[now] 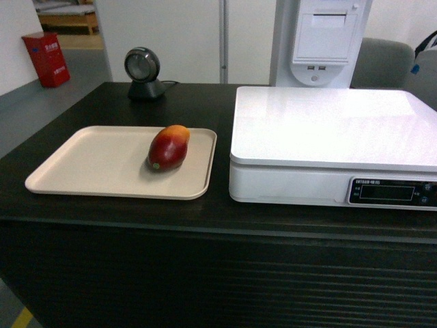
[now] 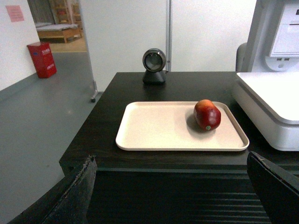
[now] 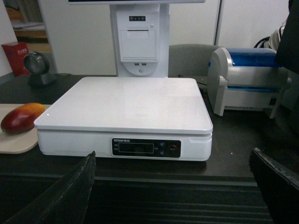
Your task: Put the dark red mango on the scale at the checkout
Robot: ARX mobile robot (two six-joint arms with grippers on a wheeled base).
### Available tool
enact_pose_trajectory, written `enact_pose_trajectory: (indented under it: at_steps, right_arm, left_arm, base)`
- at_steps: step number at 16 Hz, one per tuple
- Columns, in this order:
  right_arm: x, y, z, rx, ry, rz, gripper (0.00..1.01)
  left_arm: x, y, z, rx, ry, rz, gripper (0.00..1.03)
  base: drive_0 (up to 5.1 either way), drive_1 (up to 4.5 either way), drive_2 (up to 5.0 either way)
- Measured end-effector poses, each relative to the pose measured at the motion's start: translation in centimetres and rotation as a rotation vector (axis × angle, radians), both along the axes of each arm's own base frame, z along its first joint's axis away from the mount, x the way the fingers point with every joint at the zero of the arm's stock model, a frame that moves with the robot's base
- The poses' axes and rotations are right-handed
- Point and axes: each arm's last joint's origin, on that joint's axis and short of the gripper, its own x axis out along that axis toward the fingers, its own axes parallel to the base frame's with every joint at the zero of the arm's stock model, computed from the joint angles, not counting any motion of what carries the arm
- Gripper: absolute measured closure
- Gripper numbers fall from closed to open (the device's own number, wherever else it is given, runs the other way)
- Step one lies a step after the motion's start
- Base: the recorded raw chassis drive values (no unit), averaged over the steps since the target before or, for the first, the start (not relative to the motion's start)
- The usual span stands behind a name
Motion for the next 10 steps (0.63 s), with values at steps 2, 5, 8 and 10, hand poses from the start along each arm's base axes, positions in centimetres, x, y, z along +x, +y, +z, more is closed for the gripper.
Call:
enact_pose_trajectory:
  at_steps: [2,5,8,10]
  right_arm:
    - [0.0,0.0,0.02,0.0,-0.002,0.0,0.03]
    - [0.0,0.0,0.02,0.0,-0.002,0.0,0.03]
    - [0.0,0.0,0.02,0.0,-0.002,0.0,0.03]
    - [0.0,0.0,0.02,0.0,-0.002,0.0,0.03]
  left_arm:
    - [0.0,0.0,0.04,0.0,-0.004,0.0,0.05]
    - [0.0,0.0,0.04,0.0,-0.004,0.0,0.05]
    - [0.0,0.0,0.04,0.0,-0.004,0.0,0.05]
    - [0.0,0.0,0.04,0.0,-0.004,0.0,0.05]
  base:
    - [0.0,0.0,0.0]
    - [0.0,0.0,0.0]
    - [0.0,0.0,0.0]
    - [0.0,0.0,0.0]
